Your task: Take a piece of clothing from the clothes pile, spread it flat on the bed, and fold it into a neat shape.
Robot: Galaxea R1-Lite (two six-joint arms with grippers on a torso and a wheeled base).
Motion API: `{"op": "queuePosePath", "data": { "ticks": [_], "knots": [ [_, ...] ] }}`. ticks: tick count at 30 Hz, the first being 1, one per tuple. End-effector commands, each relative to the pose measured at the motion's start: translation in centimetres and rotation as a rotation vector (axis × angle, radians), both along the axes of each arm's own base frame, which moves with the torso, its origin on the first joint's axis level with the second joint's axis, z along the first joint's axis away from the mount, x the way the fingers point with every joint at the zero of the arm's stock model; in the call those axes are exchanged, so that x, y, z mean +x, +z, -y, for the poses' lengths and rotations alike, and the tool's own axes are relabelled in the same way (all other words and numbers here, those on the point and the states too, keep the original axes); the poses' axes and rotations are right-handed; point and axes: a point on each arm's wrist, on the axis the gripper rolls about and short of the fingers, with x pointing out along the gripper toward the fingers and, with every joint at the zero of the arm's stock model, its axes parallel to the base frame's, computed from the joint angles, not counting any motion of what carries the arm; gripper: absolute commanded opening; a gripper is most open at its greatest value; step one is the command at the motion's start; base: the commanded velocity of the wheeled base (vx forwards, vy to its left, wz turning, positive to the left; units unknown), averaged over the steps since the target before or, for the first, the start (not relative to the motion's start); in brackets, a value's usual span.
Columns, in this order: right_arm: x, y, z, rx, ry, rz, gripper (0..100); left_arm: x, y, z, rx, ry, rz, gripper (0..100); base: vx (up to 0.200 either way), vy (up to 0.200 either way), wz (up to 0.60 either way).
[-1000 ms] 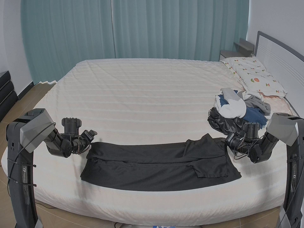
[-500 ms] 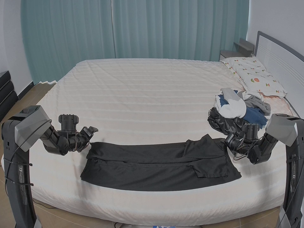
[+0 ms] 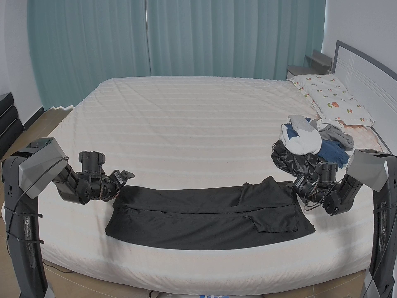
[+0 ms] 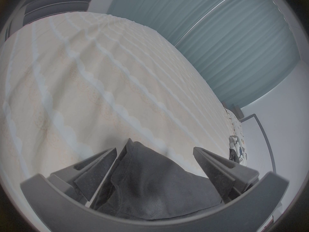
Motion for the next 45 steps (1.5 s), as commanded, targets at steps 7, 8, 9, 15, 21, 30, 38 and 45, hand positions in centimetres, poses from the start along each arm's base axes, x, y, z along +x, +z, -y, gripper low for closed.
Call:
{"op": "queuePosePath", "data": {
  "ticks": [7, 8, 9, 15, 21, 30, 38, 45],
  "knots": [
    [0.0, 0.0, 0.0, 0.0, 0.001, 0.0, 0, 1.0, -1.1, 0.3, 0.014, 0.0, 0.003, 0, 0.0, 0.0, 0.0],
    [0.0, 0.0, 0.0, 0.0, 0.001, 0.0, 0, 1.1, -0.9, 0.3, 0.011, 0.002, 0.008, 0, 0.0, 0.0, 0.0],
    [0.0, 0.0, 0.0, 0.0, 0.001, 0.0, 0, 1.1, -0.8, 0.2, 0.009, 0.007, 0.009, 0, 0.0, 0.0, 0.0],
    [0.1, 0.1, 0.0, 0.0, -0.001, 0.005, 0, 1.1, -0.8, -0.3, 0.007, 0.044, 0.007, 0, 0.0, 0.0, 0.0],
    [0.3, 0.4, 0.4, 0.002, -0.013, 0.018, 0, 1.2, -0.7, -0.8, -0.025, 0.108, 0.006, 0, 0.0, 0.0, 0.0],
    [0.3, 0.6, 0.6, 0.002, -0.017, 0.043, 0, 1.3, -0.7, -1.4, -0.026, 0.123, 0.006, 0, 0.0, 0.0, 0.0],
    [0.3, 0.6, 0.6, 0.002, -0.019, 0.055, 0, 1.3, -0.8, -1.4, -0.026, 0.123, 0.005, 0, 0.0, 0.0, 0.0],
    [0.4, -0.1, 0.7, -0.01, -0.04, 0.045, 0, 1.3, -0.9, -1.4, -0.023, 0.122, 0.005, 0, 0.0, 0.0, 0.0]
  ]
}}
